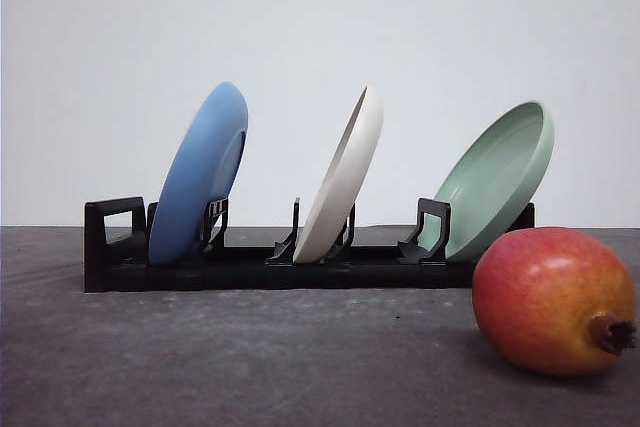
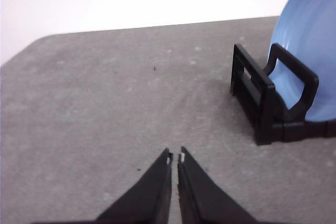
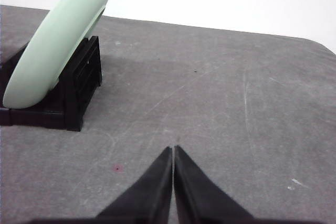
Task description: Place pomegranate in white plate
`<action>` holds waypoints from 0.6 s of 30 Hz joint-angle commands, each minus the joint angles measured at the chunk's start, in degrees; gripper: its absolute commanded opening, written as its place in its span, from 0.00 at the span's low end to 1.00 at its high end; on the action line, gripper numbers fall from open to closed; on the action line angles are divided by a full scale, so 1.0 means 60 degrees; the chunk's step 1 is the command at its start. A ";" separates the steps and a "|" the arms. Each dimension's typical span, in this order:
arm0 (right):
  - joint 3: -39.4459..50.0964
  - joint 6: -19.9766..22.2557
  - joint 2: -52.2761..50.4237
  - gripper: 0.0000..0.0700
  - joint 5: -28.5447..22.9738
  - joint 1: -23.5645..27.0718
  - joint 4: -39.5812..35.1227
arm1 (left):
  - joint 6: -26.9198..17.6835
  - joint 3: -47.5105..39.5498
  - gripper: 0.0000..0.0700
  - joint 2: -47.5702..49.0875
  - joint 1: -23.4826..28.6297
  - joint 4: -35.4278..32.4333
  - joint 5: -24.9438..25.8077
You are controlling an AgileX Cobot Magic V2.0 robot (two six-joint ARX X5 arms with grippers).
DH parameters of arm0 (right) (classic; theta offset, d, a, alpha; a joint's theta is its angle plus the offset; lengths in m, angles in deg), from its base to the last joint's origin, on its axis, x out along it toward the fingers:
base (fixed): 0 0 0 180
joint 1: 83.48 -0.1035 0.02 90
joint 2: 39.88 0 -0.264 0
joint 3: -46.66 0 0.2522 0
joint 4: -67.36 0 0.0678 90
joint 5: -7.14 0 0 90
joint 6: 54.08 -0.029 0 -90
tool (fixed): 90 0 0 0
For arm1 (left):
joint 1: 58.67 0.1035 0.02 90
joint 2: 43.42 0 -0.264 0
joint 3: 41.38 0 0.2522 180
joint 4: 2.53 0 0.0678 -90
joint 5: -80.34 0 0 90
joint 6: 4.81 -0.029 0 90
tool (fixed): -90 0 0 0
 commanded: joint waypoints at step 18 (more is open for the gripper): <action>-0.4518 -0.3571 0.2419 0.00 0.0782 0.0004 0.1401 | 0.3128 0.4035 0.01 -0.2942 -0.0306 0.0956 0.2030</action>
